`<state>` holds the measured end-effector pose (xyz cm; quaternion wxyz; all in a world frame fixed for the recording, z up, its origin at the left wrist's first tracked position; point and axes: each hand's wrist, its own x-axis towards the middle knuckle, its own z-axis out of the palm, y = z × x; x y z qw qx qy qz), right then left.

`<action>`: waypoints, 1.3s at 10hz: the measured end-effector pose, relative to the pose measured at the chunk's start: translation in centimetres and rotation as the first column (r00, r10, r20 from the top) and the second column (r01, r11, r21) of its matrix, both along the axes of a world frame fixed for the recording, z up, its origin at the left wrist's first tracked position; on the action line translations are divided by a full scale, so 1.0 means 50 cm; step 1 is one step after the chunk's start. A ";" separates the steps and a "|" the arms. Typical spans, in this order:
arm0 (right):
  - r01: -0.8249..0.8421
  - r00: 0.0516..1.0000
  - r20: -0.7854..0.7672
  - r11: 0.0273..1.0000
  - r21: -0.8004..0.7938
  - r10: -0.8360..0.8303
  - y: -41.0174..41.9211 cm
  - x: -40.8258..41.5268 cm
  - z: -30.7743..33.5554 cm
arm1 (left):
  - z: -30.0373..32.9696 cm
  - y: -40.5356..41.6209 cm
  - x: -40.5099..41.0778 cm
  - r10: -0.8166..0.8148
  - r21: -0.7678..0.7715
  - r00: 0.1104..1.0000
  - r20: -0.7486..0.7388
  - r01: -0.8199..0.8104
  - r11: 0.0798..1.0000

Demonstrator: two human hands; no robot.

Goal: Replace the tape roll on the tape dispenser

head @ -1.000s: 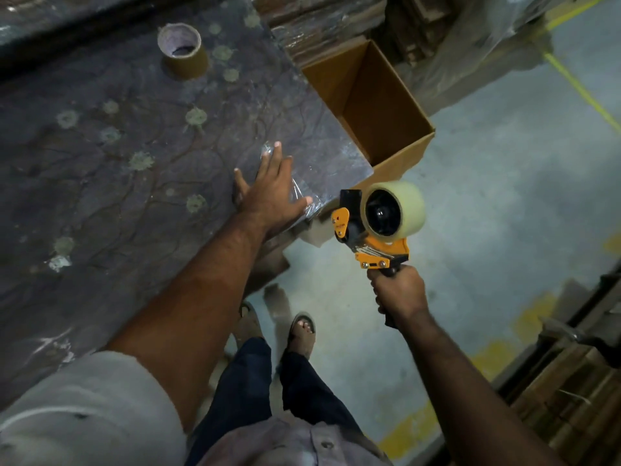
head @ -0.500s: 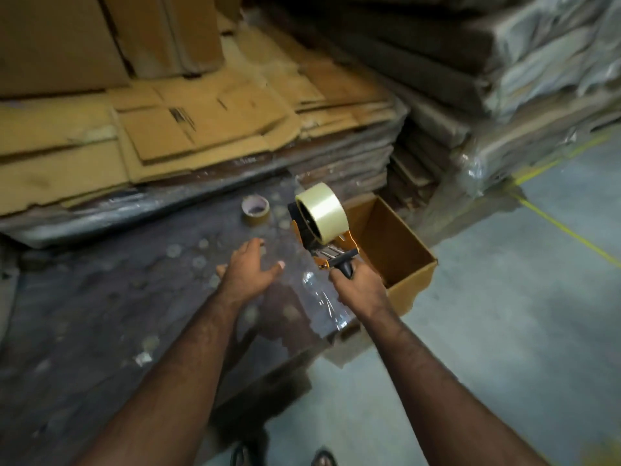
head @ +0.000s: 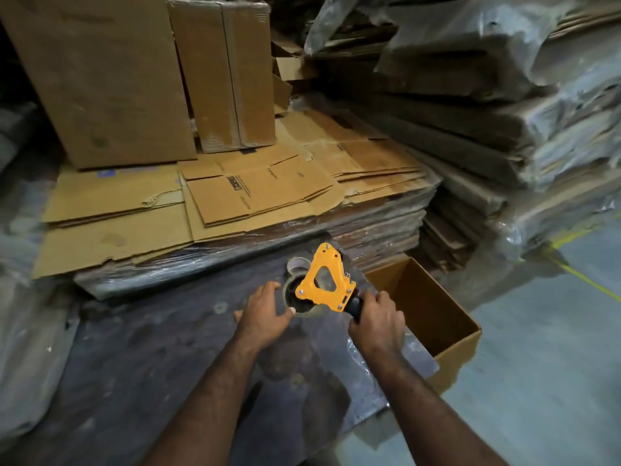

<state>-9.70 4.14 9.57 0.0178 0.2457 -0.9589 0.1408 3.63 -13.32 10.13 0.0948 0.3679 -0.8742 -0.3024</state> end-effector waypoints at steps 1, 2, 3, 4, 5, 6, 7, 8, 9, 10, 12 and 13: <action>-0.042 0.999 -0.031 0.998 0.054 0.044 -0.003 -0.014 -0.039 | -0.023 0.005 -0.004 0.016 0.013 0.997 0.074 -0.017 1.000; -0.098 0.995 0.000 0.991 0.087 0.098 -0.010 -0.040 -0.069 | -0.046 0.005 -0.014 0.044 0.030 0.994 0.100 -0.047 0.998; -0.132 0.989 0.076 0.989 0.061 0.127 -0.019 -0.074 -0.092 | -0.064 0.002 -0.033 0.090 0.060 0.988 0.126 -0.098 0.993; -0.128 0.970 0.207 0.992 -0.003 0.125 -0.025 -0.117 -0.108 | -0.076 0.004 -0.062 0.136 0.082 0.981 0.141 -0.149 0.985; -0.138 0.923 0.352 0.988 -0.071 0.155 -0.035 -0.171 -0.132 | -0.093 0.011 -0.089 0.178 0.107 0.970 0.163 -0.197 0.975; -0.099 0.849 0.496 0.977 -0.191 0.183 -0.047 -0.218 -0.163 | -0.121 0.020 -0.106 0.215 0.133 0.956 0.199 -0.243 0.961; -0.057 0.799 0.567 0.964 -0.261 0.201 -0.060 -0.238 -0.189 | -0.149 0.028 -0.105 0.256 0.150 0.940 0.227 -0.293 0.944; -0.069 0.830 0.521 0.963 -0.262 0.201 -0.075 -0.243 -0.213 | -0.176 0.030 -0.102 0.268 0.173 0.937 0.226 -0.310 0.935; -0.092 0.872 0.460 0.978 -0.187 0.170 -0.082 -0.253 -0.244 | -0.197 0.036 -0.105 0.274 0.176 0.920 0.281 -0.330 0.927; -0.098 0.886 0.439 0.986 -0.137 0.149 -0.082 -0.265 -0.286 | -0.216 0.043 -0.116 0.284 0.170 0.903 0.323 -0.351 0.921; -0.080 0.856 0.495 0.984 -0.160 0.150 -0.085 -0.278 -0.338 | -0.240 0.055 -0.138 0.284 0.153 0.884 0.370 -0.360 0.920; -0.060 0.851 0.513 0.992 -0.113 0.110 -0.092 -0.283 -0.329 | -0.252 0.061 -0.138 0.288 0.131 0.890 0.353 -0.352 0.927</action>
